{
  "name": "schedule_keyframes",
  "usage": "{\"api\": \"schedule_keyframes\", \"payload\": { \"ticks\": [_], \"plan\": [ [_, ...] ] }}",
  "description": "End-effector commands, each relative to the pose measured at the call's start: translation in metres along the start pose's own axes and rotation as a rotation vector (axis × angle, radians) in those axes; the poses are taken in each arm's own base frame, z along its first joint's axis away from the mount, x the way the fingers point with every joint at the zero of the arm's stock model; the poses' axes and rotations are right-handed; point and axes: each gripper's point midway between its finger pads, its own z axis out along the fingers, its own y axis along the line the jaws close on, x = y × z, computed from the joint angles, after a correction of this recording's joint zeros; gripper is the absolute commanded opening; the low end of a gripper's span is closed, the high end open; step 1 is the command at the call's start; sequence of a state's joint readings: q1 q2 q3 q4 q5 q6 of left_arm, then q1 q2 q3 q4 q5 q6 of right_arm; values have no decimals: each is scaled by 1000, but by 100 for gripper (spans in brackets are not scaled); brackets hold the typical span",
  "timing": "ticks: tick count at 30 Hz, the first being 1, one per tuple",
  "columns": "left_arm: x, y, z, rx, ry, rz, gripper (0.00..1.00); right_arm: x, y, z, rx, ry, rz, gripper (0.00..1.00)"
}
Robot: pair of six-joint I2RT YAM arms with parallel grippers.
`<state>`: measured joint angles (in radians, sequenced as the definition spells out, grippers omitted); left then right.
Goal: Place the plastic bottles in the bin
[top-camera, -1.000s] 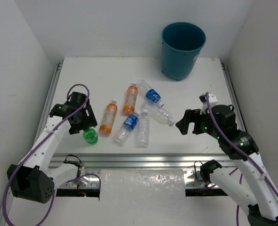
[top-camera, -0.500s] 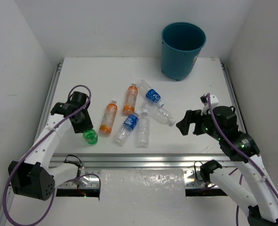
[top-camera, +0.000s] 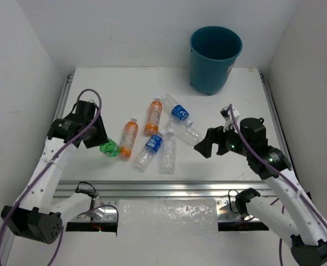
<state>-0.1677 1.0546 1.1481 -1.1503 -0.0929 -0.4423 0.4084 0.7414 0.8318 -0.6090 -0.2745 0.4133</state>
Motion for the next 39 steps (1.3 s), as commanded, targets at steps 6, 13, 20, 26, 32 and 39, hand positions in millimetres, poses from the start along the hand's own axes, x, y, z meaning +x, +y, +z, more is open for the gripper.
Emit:
{"api": "schedule_keyframes", "payload": {
  "ticks": [6,13,20,26,32,39],
  "plan": [
    [-6,-58,-54,290,-76,100,0,-44,92,50,-456,-167,-308,99],
    [7,-115,-86,625,-21,165,0,-51,154,109,-565,-183,-601,99],
    [3,-142,-111,811,-43,197,0,-45,191,134,-682,-194,-679,99],
    [8,-152,-115,891,-24,219,0,-37,205,138,-774,-190,-701,99],
    [-8,-153,-118,862,-85,213,0,-38,202,144,-740,-201,-732,41],
    [-81,-122,-102,540,-377,69,100,-64,177,156,-546,-276,-739,0]
  ]
}}
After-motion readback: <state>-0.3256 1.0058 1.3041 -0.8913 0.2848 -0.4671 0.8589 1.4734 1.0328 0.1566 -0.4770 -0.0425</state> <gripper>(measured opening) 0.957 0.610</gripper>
